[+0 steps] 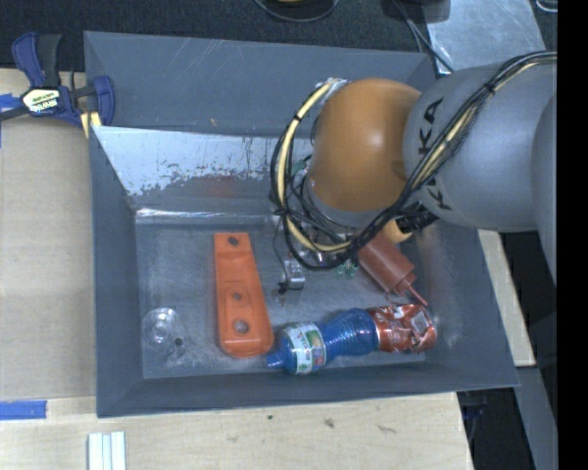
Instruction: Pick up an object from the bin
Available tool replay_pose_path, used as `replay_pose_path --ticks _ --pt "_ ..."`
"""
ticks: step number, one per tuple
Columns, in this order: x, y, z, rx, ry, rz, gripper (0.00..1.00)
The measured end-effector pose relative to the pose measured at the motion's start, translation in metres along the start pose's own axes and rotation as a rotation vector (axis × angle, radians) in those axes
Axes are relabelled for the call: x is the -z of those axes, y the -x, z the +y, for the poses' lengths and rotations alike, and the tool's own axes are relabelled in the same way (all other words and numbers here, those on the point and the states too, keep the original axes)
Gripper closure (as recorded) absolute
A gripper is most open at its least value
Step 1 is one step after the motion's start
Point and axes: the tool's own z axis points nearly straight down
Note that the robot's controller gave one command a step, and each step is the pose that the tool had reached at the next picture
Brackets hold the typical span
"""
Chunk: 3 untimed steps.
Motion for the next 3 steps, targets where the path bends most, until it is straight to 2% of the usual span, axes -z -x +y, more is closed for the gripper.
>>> replay_pose_path --ticks 1,2,3 --pt "-0.067 0.023 0.049 0.127 0.001 -0.002 0.0" --pt "-0.061 0.008 0.085 -0.071 0.001 -0.002 1.0" --pt "-0.061 0.008 0.085 -0.072 0.001 -0.002 1.0"
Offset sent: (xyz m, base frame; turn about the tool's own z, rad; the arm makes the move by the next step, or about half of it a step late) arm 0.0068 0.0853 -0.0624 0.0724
